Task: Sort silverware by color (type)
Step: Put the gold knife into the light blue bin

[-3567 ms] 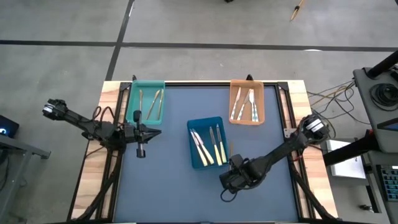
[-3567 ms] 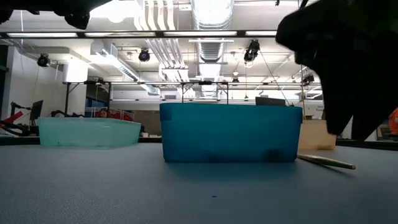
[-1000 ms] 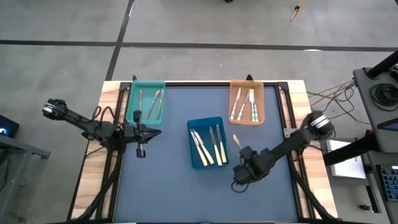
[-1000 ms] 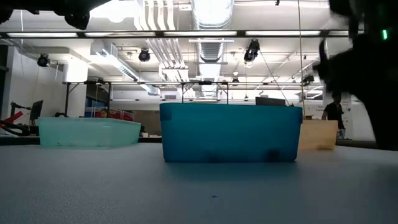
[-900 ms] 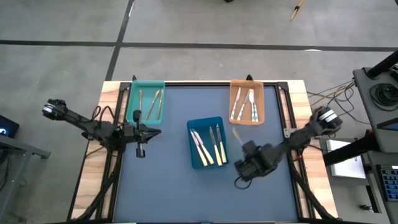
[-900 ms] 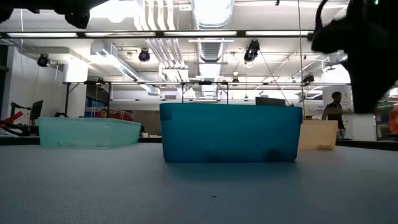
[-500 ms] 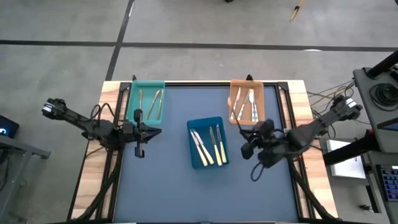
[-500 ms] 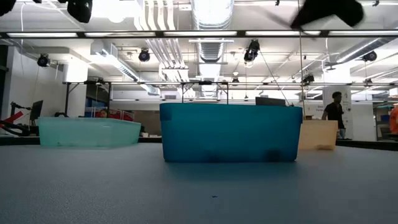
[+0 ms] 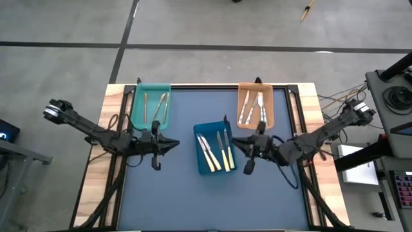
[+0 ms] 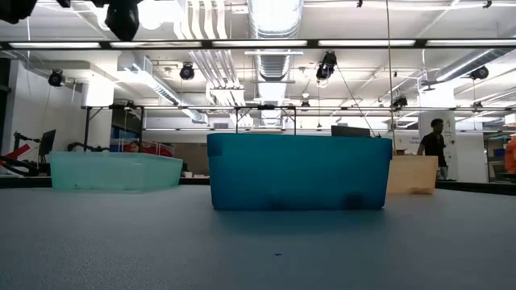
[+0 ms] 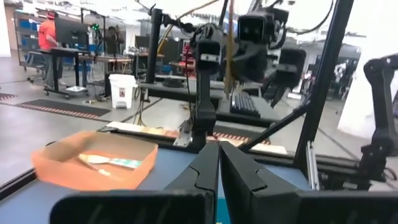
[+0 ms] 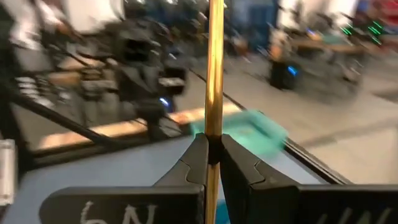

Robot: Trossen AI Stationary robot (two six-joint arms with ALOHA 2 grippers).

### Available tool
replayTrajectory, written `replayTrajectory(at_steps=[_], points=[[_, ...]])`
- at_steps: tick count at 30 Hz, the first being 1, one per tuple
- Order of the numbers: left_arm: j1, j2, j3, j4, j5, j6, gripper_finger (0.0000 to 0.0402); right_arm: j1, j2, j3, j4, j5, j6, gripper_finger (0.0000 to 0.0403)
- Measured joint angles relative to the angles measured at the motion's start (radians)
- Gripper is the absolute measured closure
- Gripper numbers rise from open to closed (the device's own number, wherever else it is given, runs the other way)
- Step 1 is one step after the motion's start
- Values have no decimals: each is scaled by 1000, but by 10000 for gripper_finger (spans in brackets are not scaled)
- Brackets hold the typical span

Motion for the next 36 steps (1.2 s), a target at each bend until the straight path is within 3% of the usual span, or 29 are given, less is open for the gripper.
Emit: replayTrajectory(at_steps=[7,17,22,27,32,36], points=[[-2,184,62,179,0,26,401,-51,142,-120,562,-181,-216,390],[-4,380,263,183,-6,112,397,-101,386,-121,907,-275,-310,390],[-9,403,312,180,-6,136,365,-105,469,-121,992,-300,-316,390],[-9,413,322,165,-10,137,308,-112,518,-118,1018,-299,-316,390],[-9,438,327,165,-96,138,253,-123,569,-70,1019,-298,-327,390],[-9,456,327,166,-107,136,223,-133,608,-22,1011,-276,-342,390]])
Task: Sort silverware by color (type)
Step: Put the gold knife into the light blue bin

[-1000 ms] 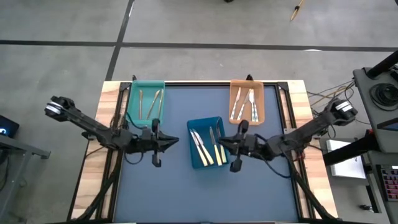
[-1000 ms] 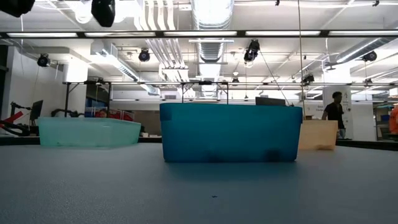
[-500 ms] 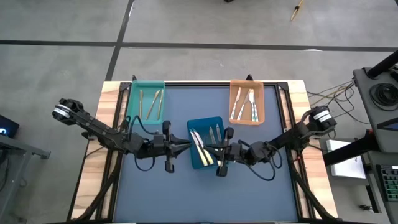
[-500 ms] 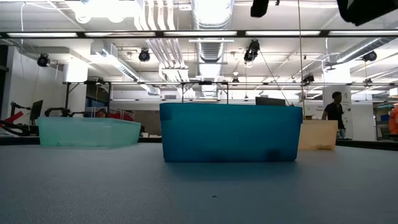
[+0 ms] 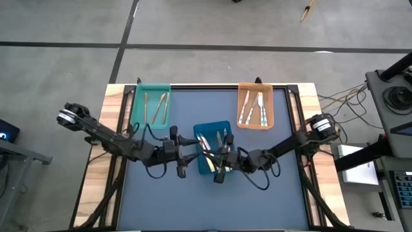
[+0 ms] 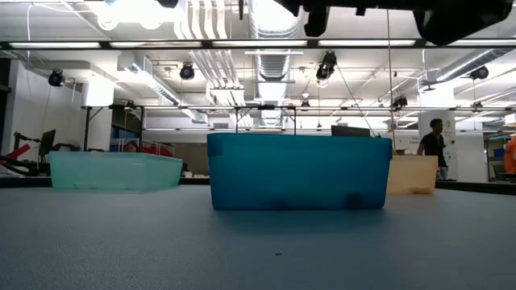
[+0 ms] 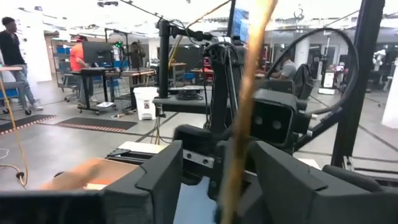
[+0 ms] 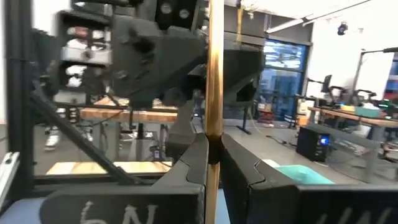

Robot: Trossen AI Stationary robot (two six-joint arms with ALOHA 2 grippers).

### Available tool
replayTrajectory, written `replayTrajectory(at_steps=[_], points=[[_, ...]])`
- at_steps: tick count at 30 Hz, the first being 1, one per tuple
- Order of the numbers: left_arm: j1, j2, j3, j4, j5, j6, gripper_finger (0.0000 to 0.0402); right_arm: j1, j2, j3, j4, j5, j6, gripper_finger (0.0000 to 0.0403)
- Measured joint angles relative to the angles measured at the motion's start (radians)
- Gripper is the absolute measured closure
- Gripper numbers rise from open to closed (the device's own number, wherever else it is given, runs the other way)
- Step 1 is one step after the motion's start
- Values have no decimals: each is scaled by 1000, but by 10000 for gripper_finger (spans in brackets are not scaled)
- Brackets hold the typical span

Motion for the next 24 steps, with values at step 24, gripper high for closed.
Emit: replayTrajectory(at_steps=[24], points=[[-34,5,-1,-52,-146,15,367,-10,210,278,-99,264,-72,390]])
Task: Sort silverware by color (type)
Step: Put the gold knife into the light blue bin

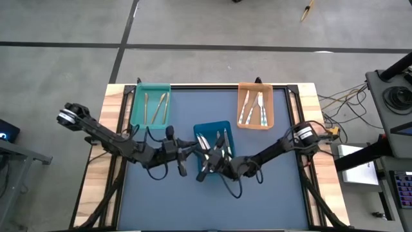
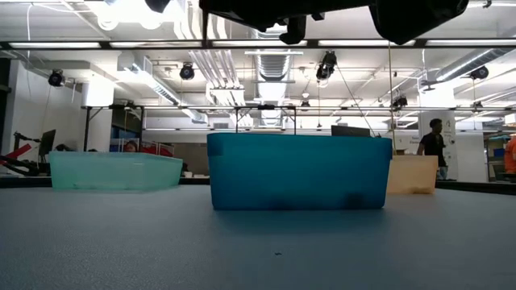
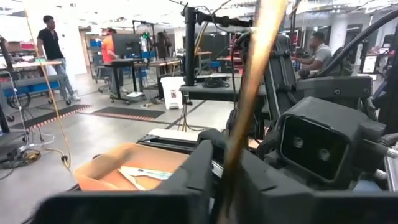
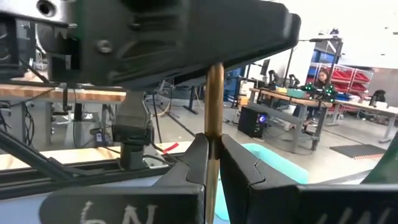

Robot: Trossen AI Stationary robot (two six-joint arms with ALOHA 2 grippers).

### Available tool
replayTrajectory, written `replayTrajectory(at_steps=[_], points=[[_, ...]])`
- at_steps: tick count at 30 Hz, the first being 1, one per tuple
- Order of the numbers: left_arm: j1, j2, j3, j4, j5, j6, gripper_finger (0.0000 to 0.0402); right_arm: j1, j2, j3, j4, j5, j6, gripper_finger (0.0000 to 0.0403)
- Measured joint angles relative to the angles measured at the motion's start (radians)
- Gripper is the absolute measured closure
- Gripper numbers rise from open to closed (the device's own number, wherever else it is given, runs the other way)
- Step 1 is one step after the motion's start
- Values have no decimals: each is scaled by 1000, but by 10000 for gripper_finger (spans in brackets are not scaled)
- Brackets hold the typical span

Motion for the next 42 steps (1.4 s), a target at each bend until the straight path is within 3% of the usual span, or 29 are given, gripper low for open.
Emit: replayTrajectory(at_steps=[2,7,18,27,35,42], points=[[0,-9,0,-27,-4,-18,391,1,11,9,1,2,2,390],[-1,-34,-1,-84,-6,-86,398,1,13,8,1,-3,31,384],[-4,-94,-1,-199,-10,-179,401,-1,12,6,0,10,61,275],[-4,-193,-1,-348,-68,-261,401,-2,10,7,-2,13,37,244],[4,-335,-1,-640,-96,-444,401,-2,-22,8,-130,13,73,250],[107,-469,-1,-995,-91,-681,401,-16,-127,8,-427,12,192,250]])
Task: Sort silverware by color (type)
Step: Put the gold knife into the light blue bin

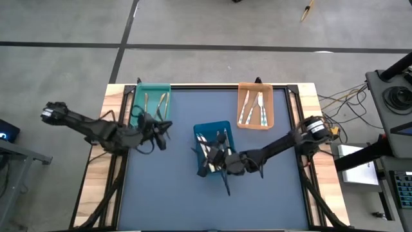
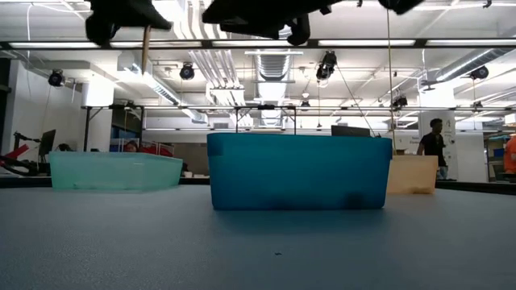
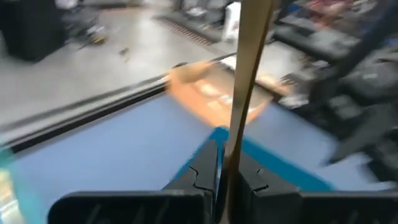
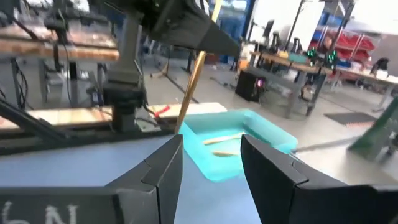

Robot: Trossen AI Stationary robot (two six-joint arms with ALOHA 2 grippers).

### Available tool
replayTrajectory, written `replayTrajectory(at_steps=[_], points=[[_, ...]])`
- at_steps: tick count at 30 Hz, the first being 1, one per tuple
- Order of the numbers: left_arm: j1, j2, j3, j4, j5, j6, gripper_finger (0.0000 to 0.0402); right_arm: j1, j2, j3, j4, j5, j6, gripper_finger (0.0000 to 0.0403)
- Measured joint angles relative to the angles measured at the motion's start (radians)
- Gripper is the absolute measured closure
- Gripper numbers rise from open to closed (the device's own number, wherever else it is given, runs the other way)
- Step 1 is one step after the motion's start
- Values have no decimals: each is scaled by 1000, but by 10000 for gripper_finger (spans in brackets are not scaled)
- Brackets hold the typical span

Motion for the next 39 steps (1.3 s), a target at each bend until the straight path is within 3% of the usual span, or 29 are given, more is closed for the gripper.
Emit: replayTrajectory(at_steps=[3,7,11,17,20,23,27,35,39], points=[[110,-47,0,-146,60,-70,401,-12,-52,0,-141,0,63,250],[345,-75,26,-284,237,-73,401,-31,-112,0,-318,-2,142,252],[652,-55,87,-410,430,44,401,-56,-154,0,-443,-2,192,257],[1097,61,134,-431,853,272,401,-93,-173,-1,-493,-4,194,261],[1245,147,137,-435,937,356,401,-111,-173,-1,-494,-10,190,261],[1317,224,137,-439,968,412,402,-122,-172,-1,-502,-10,190,261],[1331,300,144,-440,961,449,402,-131,-172,-2,-509,-10,194,261],[1336,442,219,-464,738,489,402,-140,-171,-3,-512,-11,214,261],[1340,521,245,-479,729,495,401,-139,-171,-3,-519,-11,234,261]])
